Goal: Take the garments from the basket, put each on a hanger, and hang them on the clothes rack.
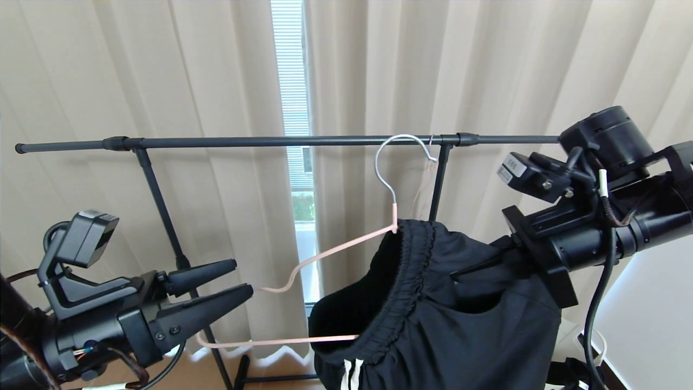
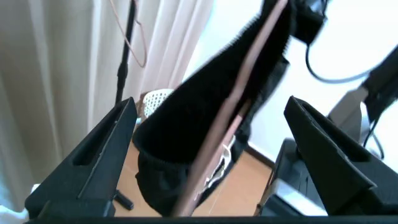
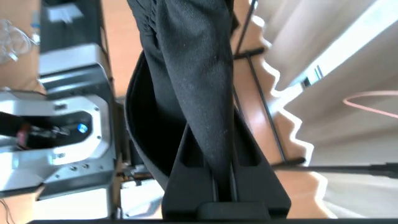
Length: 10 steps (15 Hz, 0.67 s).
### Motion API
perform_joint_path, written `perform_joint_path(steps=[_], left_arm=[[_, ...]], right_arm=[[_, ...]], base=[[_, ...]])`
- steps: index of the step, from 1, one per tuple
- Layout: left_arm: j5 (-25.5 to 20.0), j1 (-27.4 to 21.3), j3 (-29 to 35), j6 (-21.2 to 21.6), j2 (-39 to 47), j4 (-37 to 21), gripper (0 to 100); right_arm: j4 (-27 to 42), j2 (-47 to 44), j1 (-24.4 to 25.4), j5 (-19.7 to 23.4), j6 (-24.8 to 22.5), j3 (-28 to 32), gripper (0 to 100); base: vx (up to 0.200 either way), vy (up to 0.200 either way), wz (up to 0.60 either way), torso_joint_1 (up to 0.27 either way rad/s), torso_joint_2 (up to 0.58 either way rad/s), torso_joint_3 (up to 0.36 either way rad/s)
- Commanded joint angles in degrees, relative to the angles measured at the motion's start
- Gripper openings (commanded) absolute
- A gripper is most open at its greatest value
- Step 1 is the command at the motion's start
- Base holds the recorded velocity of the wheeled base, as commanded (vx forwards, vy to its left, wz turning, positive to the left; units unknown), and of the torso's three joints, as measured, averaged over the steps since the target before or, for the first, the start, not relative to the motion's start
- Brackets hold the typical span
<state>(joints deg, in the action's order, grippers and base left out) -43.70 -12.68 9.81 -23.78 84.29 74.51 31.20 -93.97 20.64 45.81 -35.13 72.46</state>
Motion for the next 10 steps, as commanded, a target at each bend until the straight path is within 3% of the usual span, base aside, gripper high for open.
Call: perform_joint_path(steps=[1,3,6,10], left_arm=[[0.11,0.99,2.32,-1.0,7.56,-0.07,100],[0.11,1.87,2.84,-2.14,9.85,0.37,100],[-0.15,6.97,6.89,-14.54,9.93,0.46,100],[-0.24,7.76,6.53,-15.06,9.85,2.48,100]], right_arm=[[-3.42,4.23,-1.65,0.42,0.24,-3.2,0],[-5.53,5.99,-2.01,0.68,0.15,-5.58,0],[-15.46,7.92,-3.06,0.59,0.06,-12.08,0],[-17.57,8.36,-3.24,0.42,0.06,-13.57,0]], base=[[0.0,0.0,0.0,0.0,0.0,0.0],[0.0,0.0,0.0,0.0,0.0,0.0],[0.0,0.0,0.0,0.0,0.0,0.0],[0.0,0.0,0.0,0.0,0.0,0.0]])
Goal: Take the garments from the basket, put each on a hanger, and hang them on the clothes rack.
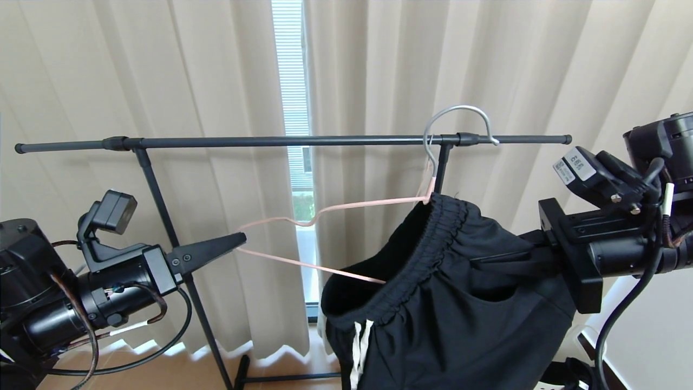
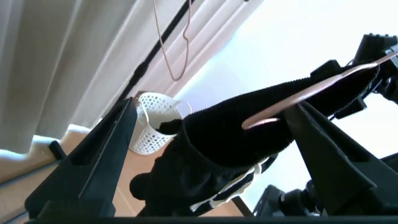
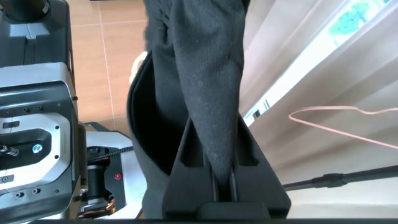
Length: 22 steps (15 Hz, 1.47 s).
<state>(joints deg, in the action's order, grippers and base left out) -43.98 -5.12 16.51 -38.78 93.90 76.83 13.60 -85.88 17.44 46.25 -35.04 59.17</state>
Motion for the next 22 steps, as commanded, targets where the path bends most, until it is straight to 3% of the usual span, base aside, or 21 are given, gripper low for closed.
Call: perform_joint_path(steps=[1,4,8,11,13,15,16,18,20,22], left_arm=[[-0.05,0.2,-0.51,0.02,0.31,1.22,100],[-1.9,-0.33,-2.44,2.48,0.4,1.49,100],[-8.05,-0.42,-7.01,13.55,0.67,1.66,100],[-8.31,0.29,-8.33,13.47,0.75,6.67,100],[-8.4,0.9,-9.47,10.74,0.93,10.98,100],[-8.4,1.52,-8.33,5.29,1.98,12.74,100],[-8.31,2.66,-7.19,2.57,3.13,13.18,100],[-8.31,4.07,-5.7,0.02,4.09,13.18,100],[-8.31,4.68,-3.85,-3.85,5.68,13.18,100],[-8.05,3.98,-3.32,-4.2,8.58,13.18,100]], right_arm=[[-0.07,0.1,-0.22,-0.11,-0.03,-0.02,0],[-0.16,-1.04,-0.92,-0.2,0.67,0.94,0],[-0.33,-2.62,-1.36,-0.37,5.15,2.35,0],[-3.15,-4.64,-2.94,-0.37,5.15,1.91,0],[-3.5,-5.17,-4.26,-0.11,4.54,1.65,0],[-3.5,-4.73,-6.46,0.33,0.32,0.33,0],[-3.5,-4.73,-8.3,2.7,-4.87,-0.81,0],[-3.41,-4.64,-10.94,8.15,-10.58,-1.6,0],[-3.41,-4.29,-12.17,12.64,-13.48,-2.4,0],[-3.5,-3.77,-11.91,13.08,-13.92,-3.63,0]], base=[[0.0,0.0,0.0,0.0,0.0,0.0],[0.0,0.0,0.0,0.0,0.0,0.0],[0.0,0.0,0.0,0.0,0.0,0.0],[0.0,0.0,0.0,0.0,0.0,0.0],[0.0,0.0,0.0,0.0,0.0,0.0],[0.0,0.0,0.0,0.0,0.0,0.0],[0.0,0.0,0.0,0.0,0.0,0.0],[0.0,0.0,0.0,0.0,0.0,0.0],[0.0,0.0,0.0,0.0,0.0,0.0],[0.0,0.0,0.0,0.0,0.0,0.0]])
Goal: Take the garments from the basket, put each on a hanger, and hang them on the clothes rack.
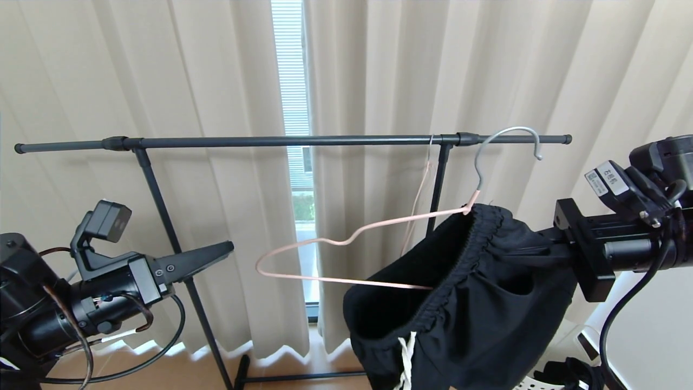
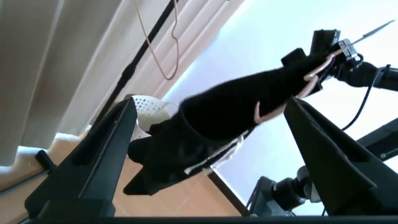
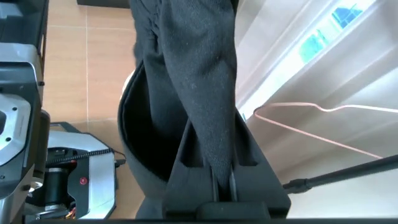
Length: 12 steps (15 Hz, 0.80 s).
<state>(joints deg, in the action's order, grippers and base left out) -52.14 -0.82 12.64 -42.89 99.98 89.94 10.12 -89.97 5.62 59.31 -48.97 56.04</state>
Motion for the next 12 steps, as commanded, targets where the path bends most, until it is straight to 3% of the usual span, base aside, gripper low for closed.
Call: perform_joint_path(steps=[1,4,6,7,9,10,12], left_arm=[[0.2,-1.38,0.72,-0.09,3.38,0.06,100],[0.2,-4.37,0.98,0.17,4.09,-1.08,100],[0.2,-7.62,0.37,3.95,3.21,-4.07,100],[1.69,-8.94,0.72,8.87,1.27,-9.43,100],[7.58,-12.28,4.41,9.75,0.31,-18.66,100],[8.37,-13.69,5.64,10.72,-0.13,-22.97,100],[10.92,-16.59,6.25,13.27,-0.57,-26.57,100]], right_arm=[[0.08,0.85,0.36,0.19,-0.51,-0.93,0],[0.08,1.11,3.61,3.27,-0.95,-1.9,0],[0.34,1.81,6.25,3.53,-0.78,-2.25,0],[-0.1,2.16,7.12,3.8,-0.86,-3.31,0],[-0.1,1.99,7.21,4.33,-0.78,-3.22,0],[-0.1,1.81,7.3,4.33,-0.78,-3.13,0],[-0.1,1.37,8.27,4.24,-0.78,-2.95,0]], base=[[0.0,0.0,0.0,0.0,0.0,0.0],[0.0,0.0,0.0,0.0,0.0,0.0],[0.0,0.0,0.0,0.0,0.0,0.0],[0.0,0.0,0.0,0.0,0.0,0.0],[0.0,0.0,0.0,0.0,0.0,0.0],[0.0,0.0,0.0,0.0,0.0,0.0],[0.0,0.0,0.0,0.0,0.0,0.0]])
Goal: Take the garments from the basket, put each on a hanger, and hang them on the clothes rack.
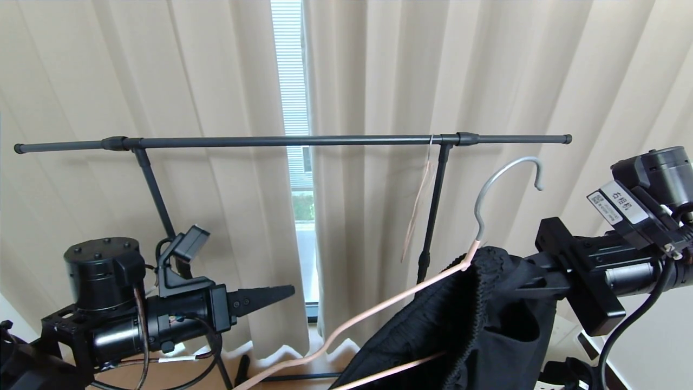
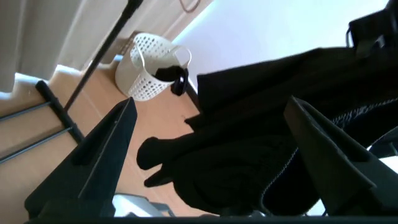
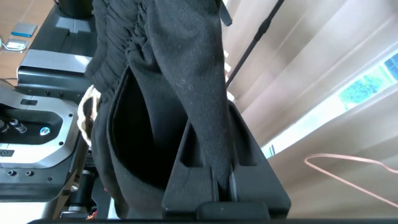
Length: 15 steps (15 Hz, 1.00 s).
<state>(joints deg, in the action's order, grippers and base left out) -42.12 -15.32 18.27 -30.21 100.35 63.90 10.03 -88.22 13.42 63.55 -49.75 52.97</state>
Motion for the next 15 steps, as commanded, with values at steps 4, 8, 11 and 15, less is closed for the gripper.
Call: perform_joint_path(steps=[4,8,11,15], left_arm=[[9.51,-10.08,-0.61,4.54,0.72,-0.62,100],[10.83,-11.48,-0.61,4.63,3.45,-0.53,100],[10.83,-12.1,-0.7,4.81,3.45,-0.62,100],[10.74,-13.15,-1.93,6.48,3.45,-0.36,100]], right_arm=[[-0.1,-1.16,0.46,-0.09,0.18,0.73,0],[-0.1,-0.99,0.46,0.0,0.53,0.65,0],[-0.1,-1.34,0.46,0.0,1.5,1.52,0],[-0.19,-2.04,0.46,-0.09,2.9,2.32,0]], base=[[0.0,0.0,0.0,0.0,0.0,0.0],[0.0,0.0,0.0,0.0,0.0,0.0],[0.0,0.0,0.0,0.0,0.0,0.0],[0.0,0.0,0.0,0.0,0.0,0.0]])
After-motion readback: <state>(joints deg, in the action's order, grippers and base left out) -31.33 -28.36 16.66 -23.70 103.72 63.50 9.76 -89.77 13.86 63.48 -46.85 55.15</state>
